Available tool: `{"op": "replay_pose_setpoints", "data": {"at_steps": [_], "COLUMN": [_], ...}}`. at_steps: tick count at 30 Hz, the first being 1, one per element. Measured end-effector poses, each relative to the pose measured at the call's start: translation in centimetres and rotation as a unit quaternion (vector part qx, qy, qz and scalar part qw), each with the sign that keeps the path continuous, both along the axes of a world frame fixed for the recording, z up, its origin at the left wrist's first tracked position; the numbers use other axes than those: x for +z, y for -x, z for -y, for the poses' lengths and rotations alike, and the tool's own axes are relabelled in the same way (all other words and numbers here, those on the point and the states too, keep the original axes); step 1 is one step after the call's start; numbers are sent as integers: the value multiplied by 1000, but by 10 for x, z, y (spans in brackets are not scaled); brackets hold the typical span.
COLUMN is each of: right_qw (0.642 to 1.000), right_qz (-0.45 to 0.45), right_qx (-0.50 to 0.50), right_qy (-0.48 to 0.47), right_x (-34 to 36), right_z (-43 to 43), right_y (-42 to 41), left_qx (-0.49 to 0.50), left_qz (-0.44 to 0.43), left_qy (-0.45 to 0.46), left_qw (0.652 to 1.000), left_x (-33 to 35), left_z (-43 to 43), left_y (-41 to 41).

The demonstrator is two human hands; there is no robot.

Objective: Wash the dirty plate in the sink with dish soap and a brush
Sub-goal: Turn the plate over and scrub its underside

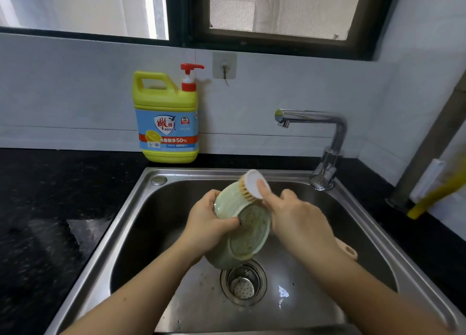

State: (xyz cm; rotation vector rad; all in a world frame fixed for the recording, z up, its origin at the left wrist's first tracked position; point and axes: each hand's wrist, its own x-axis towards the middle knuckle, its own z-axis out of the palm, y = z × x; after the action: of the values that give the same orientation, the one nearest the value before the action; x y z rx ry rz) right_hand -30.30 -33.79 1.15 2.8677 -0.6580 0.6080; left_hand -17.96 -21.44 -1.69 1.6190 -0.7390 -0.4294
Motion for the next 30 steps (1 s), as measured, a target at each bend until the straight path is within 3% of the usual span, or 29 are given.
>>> {"op": "replay_pose_setpoints", "data": {"at_steps": [5, 10, 14, 17, 19, 21, 28, 30], "right_qw": [997, 998, 999, 995, 996, 997, 996, 993], "right_qz": [-44, -49, -28, -75, -94, -42, -59, -101], "right_qx": [-49, 9, -40, -44, -2, 24, -62, -60], "right_qy": [-41, 40, -23, -42, -2, 57, -10, -21], "right_x": [1, 5, 2, 6, 5, 8, 9, 12], "right_z": [-1, -23, 5, -3, -17, -26, 1, -14], "right_y": [13, -1, 6, 13, 11, 6, 14, 14], "left_qx": [-6, -4, 4, -2, -6, -9, -1, 1], "left_qz": [-3, -12, -1, -11, -18, -18, 3, 6], "left_qy": [-2, 3, -5, -5, 2, 1, -11, -11], "left_qw": [1000, 1000, 1000, 1000, 1000, 1000, 1000, 1000], "left_x": [-2, -2, -1, -2, -2, -2, -2, -4], "left_z": [1, 2, 0, 1, 2, 2, 1, 2], "left_y": [2, 2, 0, 1, 3, 3, -1, -2]}}
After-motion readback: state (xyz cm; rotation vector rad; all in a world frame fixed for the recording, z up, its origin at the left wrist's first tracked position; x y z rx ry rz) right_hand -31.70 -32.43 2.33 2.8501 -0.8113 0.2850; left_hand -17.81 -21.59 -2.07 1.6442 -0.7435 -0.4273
